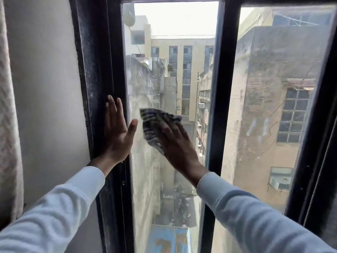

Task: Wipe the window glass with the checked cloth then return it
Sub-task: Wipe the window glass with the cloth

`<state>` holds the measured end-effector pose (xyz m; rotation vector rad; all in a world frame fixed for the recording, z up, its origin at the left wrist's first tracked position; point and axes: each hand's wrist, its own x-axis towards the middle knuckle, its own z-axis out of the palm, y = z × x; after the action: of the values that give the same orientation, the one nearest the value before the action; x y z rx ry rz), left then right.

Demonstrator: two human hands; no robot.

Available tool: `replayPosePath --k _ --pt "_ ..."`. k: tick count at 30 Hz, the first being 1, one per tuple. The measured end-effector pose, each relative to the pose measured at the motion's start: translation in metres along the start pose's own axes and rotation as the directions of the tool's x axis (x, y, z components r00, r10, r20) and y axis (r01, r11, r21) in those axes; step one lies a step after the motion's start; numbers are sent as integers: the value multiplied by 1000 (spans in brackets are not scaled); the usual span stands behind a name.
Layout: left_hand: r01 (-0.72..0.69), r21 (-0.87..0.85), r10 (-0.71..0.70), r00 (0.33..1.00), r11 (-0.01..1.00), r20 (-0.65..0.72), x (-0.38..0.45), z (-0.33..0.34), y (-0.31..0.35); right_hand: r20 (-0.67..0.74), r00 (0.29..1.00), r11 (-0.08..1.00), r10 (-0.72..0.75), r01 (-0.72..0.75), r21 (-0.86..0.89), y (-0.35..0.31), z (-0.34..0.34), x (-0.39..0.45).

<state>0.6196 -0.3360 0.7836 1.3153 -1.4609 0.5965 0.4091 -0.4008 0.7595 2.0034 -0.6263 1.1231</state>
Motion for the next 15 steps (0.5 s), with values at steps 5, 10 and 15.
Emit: replayPosePath --k 5,10,15 --pt "65 -42 -63 997 997 52 -1 -10 7 -28 940 940 340 -340 25 -20 -6 -92" --pt "54 134 -57 998 990 20 1 -15 46 24 970 955 243 -244 169 -6 -29 -127" --pt "-475 132 411 847 870 336 4 37 129 -249 773 808 583 -584 77 128 -91 -127"
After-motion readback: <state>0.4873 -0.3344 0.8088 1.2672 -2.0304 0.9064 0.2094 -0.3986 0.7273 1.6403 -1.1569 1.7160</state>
